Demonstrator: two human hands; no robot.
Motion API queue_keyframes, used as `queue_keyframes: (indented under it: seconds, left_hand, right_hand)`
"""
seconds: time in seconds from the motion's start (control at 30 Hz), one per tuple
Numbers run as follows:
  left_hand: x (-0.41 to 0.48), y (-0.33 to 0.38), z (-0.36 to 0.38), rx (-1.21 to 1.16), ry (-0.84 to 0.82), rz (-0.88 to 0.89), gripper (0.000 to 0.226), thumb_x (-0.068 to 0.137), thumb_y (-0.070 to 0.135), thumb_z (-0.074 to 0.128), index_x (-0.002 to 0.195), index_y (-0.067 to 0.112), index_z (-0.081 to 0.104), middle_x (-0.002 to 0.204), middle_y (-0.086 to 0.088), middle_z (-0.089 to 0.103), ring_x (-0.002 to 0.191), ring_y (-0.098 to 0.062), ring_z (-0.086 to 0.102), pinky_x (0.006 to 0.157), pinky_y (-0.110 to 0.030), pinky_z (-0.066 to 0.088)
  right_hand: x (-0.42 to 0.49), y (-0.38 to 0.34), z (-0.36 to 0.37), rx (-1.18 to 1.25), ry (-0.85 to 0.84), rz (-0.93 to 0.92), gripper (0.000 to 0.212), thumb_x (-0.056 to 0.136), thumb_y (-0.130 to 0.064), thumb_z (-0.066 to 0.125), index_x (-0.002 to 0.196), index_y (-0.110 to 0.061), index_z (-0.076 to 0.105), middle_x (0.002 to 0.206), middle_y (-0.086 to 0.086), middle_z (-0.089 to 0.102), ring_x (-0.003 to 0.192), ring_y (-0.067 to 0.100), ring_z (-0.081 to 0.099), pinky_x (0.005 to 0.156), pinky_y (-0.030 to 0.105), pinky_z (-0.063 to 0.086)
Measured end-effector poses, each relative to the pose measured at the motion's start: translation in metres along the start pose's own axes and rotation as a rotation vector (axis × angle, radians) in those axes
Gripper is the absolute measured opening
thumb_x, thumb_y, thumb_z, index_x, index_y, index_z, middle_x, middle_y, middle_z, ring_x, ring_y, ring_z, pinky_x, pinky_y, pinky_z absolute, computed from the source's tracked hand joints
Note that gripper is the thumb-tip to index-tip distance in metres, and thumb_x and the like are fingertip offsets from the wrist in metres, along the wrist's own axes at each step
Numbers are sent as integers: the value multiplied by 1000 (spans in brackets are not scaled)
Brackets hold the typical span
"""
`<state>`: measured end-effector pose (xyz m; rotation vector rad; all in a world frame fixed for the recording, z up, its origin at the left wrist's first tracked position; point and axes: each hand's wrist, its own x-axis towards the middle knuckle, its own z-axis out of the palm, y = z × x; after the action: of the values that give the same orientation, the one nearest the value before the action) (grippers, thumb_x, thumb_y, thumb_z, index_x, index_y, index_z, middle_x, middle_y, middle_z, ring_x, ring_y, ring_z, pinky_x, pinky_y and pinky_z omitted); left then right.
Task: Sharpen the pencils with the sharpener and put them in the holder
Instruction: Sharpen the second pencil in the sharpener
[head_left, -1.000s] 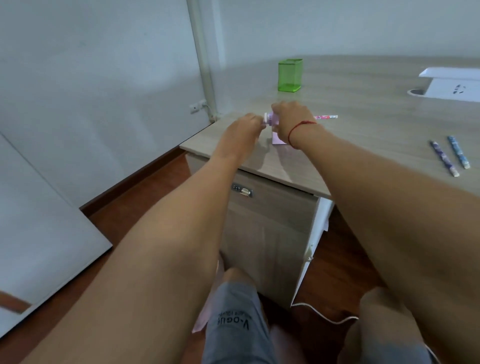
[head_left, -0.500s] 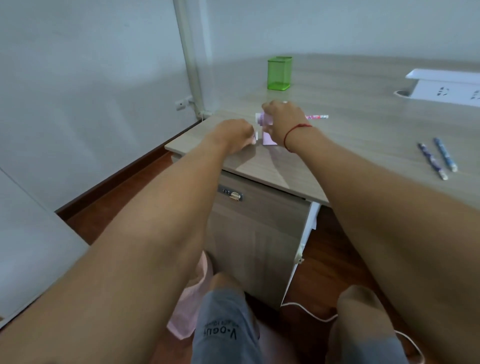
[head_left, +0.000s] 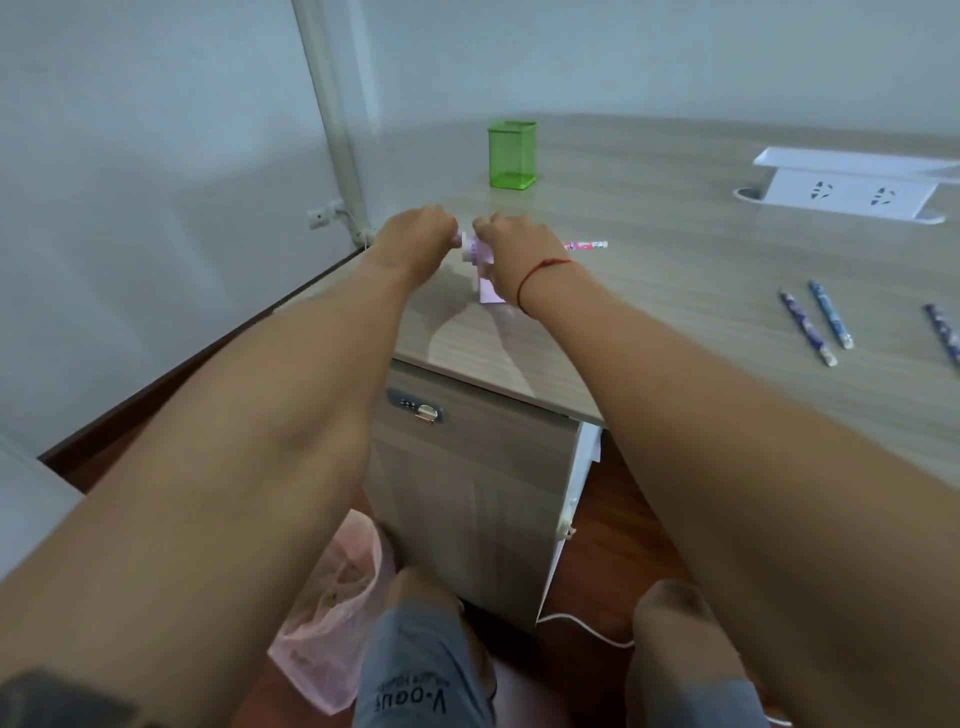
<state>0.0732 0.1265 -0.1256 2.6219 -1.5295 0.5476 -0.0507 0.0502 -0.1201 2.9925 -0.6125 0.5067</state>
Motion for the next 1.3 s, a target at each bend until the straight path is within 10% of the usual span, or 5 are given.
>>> queue_keyframes:
  seconds: [0.43,0.9,1.3]
  left_hand:
    - [-43,14,-17,-147,238,-14,28,100,18,38,93,0,58,97,-21,61,87,-39,59,72,-44,46]
    - [-18,7,12,-54,-204,42,27,93,22,50,108,6,65,117,-20,62,107,-37,59,88,-39,44]
    - [11,-6,-16,24,39,38,29,98,17,43,78,0,57,90,-29,59,83,-45,59,64,-40,41]
  right_hand:
    - [3,-4,-3,16,-50,40,34,86,-11,63,119,-11,57,129,14,56,121,34,54,92,39,47]
    - [6,6,-4,74,-21,-12,31,94,-15,48,124,-8,56,133,14,56,123,34,53,96,37,44]
    - [12,3,-4,59,-56,47,31,91,-12,52,122,-10,58,129,15,58,120,33,56,93,36,46]
